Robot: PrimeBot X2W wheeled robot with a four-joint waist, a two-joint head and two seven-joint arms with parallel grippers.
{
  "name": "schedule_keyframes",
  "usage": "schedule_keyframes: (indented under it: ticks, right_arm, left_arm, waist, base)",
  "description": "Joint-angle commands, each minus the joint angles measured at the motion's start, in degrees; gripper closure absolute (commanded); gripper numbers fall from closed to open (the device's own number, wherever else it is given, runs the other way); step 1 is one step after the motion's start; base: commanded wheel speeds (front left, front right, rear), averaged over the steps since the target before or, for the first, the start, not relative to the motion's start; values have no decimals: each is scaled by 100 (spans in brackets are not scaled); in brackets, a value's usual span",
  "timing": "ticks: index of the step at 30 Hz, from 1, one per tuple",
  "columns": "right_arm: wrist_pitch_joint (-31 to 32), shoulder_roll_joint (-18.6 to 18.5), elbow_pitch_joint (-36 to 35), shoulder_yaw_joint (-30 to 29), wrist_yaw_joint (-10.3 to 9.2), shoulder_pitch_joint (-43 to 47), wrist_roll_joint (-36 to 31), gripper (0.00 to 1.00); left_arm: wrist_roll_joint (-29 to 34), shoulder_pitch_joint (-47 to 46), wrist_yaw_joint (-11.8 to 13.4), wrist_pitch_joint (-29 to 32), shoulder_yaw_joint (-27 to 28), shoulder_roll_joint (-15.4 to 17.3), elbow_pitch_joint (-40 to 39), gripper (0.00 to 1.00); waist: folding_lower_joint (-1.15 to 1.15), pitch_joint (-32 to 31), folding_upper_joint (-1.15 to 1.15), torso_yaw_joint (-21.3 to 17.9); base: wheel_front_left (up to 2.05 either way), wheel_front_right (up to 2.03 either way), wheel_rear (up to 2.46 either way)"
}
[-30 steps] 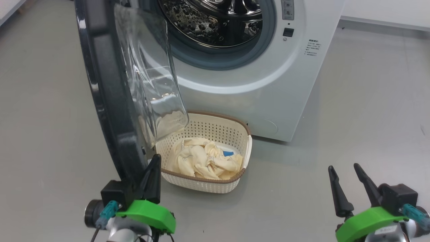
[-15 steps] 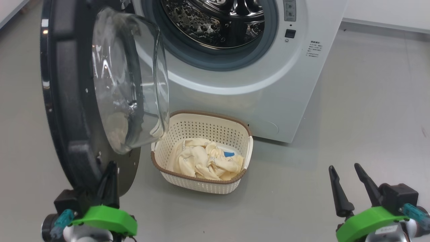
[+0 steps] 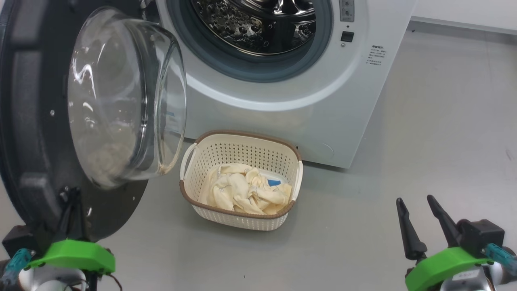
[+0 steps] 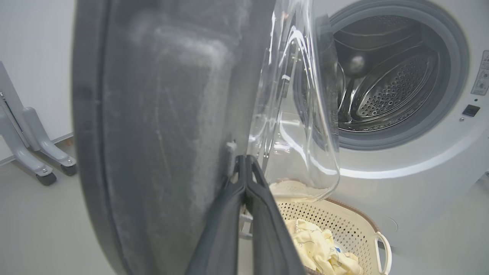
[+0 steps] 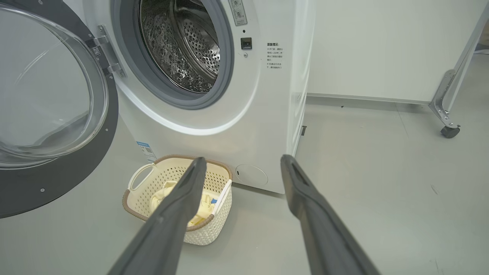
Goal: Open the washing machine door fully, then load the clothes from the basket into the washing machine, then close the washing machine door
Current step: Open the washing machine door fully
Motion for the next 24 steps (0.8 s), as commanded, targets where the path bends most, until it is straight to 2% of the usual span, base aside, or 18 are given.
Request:
schedule_keyframes:
  ticks: [1, 12, 24]
  right_arm:
    - [1, -49, -208, 73, 24, -199, -26, 0]
    - [17, -49, -244, 58, 24, -239, -45, 0]
    - [50, -49, -278, 90, 24, -304, -53, 0]
  left_arm:
    - [-36, -173, 957, -57, 374, 311, -77, 100]
    - [-205, -451, 864, 1, 735, 736, 400, 100]
    - [-425, -994, 518, 58, 928, 1039, 1222, 100]
  waist:
    - [0, 3, 0, -2]
    - [0, 80, 0, -14]
    - [0, 176, 0, -73]
  base:
    - [0, 0, 0]
    - [0, 0, 0]
    - [0, 0, 0]
